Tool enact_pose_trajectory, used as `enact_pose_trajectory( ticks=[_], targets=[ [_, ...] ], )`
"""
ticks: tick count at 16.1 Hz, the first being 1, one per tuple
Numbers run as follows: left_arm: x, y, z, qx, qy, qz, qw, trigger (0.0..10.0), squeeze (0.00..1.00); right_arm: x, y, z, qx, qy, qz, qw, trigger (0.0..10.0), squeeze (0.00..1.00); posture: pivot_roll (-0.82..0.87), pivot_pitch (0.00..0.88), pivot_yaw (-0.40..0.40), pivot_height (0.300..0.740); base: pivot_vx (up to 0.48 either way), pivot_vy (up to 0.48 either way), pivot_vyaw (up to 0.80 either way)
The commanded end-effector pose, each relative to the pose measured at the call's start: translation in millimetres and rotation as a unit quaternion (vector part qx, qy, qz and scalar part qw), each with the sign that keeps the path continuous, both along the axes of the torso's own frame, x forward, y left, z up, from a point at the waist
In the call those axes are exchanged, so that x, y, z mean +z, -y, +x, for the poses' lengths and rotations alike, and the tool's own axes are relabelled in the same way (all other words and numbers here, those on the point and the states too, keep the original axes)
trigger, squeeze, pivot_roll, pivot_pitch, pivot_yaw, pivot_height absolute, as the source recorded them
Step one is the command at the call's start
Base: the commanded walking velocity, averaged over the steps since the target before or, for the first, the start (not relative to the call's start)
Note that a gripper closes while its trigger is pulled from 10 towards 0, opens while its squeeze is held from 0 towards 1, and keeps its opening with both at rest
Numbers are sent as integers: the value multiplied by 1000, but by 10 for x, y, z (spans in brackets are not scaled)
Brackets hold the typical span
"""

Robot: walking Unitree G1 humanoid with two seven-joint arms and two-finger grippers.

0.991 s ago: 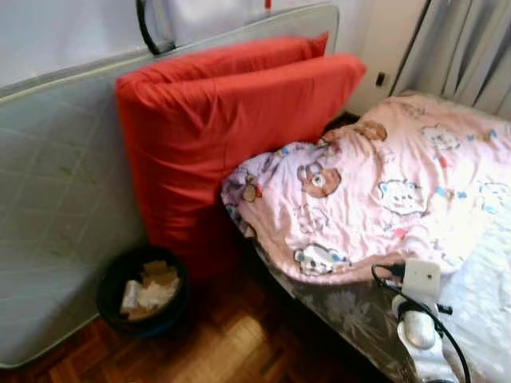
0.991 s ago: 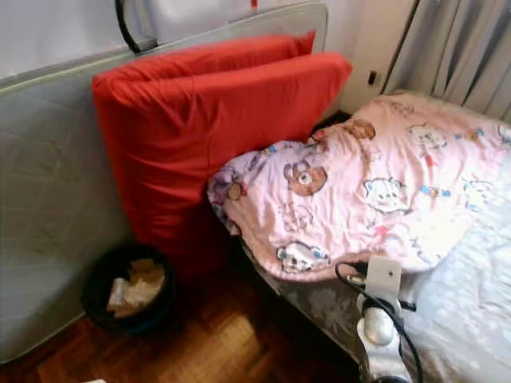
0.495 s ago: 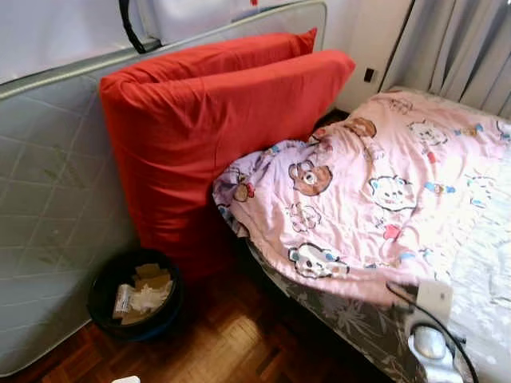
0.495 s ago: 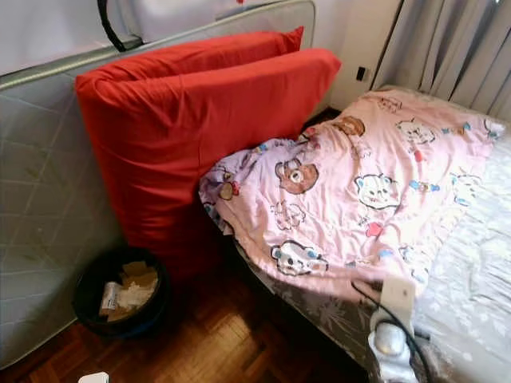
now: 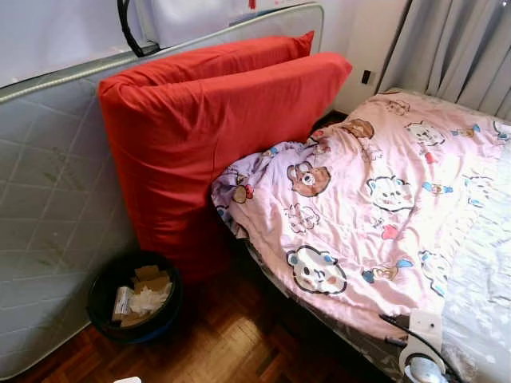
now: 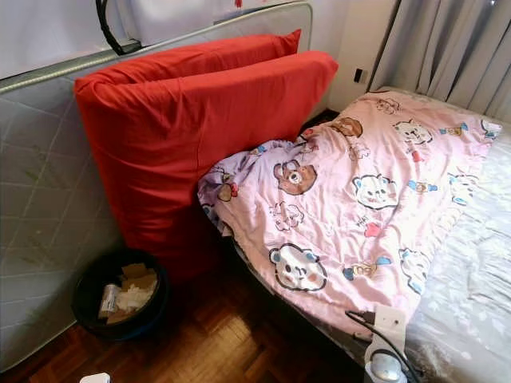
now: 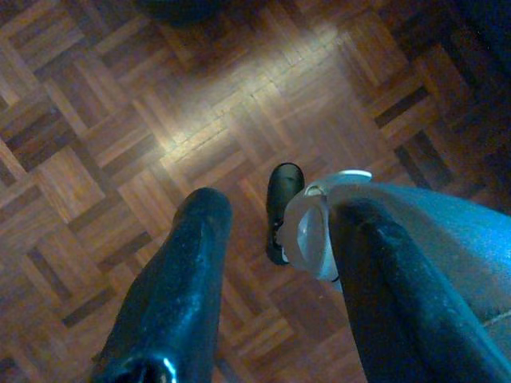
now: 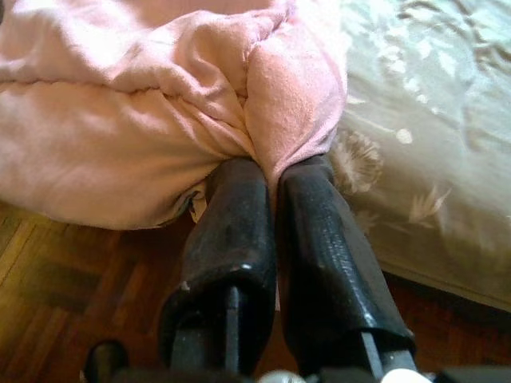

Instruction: Clean up the room

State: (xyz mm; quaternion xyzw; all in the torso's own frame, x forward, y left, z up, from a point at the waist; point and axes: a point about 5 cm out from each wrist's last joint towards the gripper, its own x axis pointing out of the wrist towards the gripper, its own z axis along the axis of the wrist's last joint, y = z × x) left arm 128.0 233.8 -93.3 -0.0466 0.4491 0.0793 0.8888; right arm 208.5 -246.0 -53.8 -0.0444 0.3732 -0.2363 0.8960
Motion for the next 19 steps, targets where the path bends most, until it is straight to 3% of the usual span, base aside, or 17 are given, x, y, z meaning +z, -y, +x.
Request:
enact_pose_trajectory(
  ticks=[1,2,3,4,5,15,16,17,19],
  targets=[
    [-11,-23,-45,-2,-10,2,1000,10000,0,-67,-40,-78,4,-20,12,1000,10000,0,64,30,-17,740,0,0,0],
    [-11,-23,-44,-3,-10,2,1000,10000,0,-72,-47,-81,4,-21,14,1000,10000,0,64,30,-17,740,0,0,0],
    [-12,-24,-47,-2,-10,2,1000,10000,0,-84,-54,-93,6,-26,15,1000,10000,345,63,31,-17,740,0,0,0],
    [-12,-24,-47,-3,-10,2,1000,10000,0,-85,-53,-95,6,-27,15,1000,10000,388,63,31,-17,740,0,0,0],
    [-12,-25,-49,-3,-10,3,1000,10000,0,-94,-45,-110,5,-31,16,999,10000,910,63,32,-17,740,0,0,0],
    [-10,-19,-39,0,-7,2,1000,10000,0,-134,38,-221,-9,-50,10,999,10000,898,62,25,-20,740,0,0,0],
    [-11,-16,-40,0,-8,2,1000,10000,0,-147,35,-242,-9,-53,16,998,10000,624,63,23,-21,740,0,0,0],
    [-12,-14,-39,0,-8,2,1000,10000,0,-158,10,-248,-8,-44,34,998,10000,0,60,21,-22,740,0,0,0],
    [-12,-12,-37,0,-8,2,1000,10000,0,-171,-94,-215,14,-26,72,997,10000,0,58,19,-22,740,0,0,0]
  ],
)
